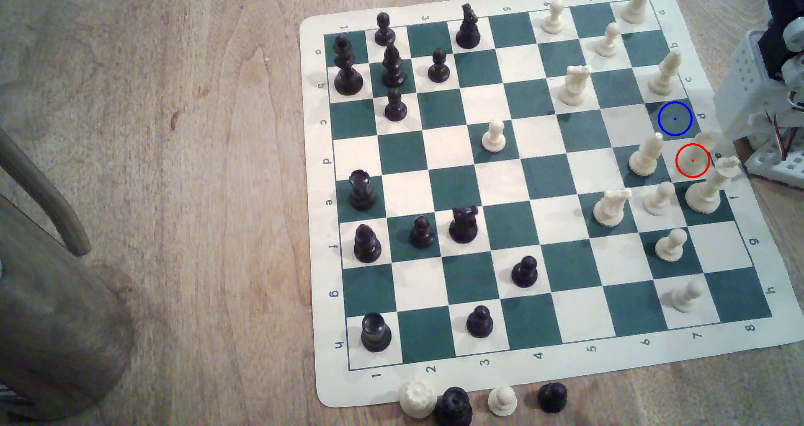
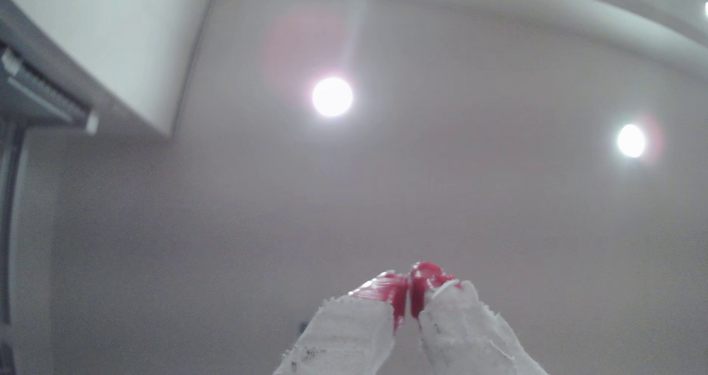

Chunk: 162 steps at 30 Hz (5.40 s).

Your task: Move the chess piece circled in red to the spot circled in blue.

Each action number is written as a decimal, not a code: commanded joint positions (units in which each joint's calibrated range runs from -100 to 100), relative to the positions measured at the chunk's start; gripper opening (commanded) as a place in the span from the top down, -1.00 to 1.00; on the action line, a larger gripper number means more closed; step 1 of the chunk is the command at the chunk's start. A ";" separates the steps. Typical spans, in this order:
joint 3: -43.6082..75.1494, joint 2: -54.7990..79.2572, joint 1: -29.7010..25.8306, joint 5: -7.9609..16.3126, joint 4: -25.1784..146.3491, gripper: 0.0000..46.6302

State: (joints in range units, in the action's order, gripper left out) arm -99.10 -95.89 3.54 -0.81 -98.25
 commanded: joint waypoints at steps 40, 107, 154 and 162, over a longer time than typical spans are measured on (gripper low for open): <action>30.74 0.14 -3.74 2.88 98.82 0.99; 36.18 32.57 -11.56 0.59 190.14 0.55; 26.11 41.40 -14.53 1.61 182.36 0.33; 24.93 41.48 -14.53 1.51 181.62 0.35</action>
State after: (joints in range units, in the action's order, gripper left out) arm -74.69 -54.84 -10.62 0.95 83.51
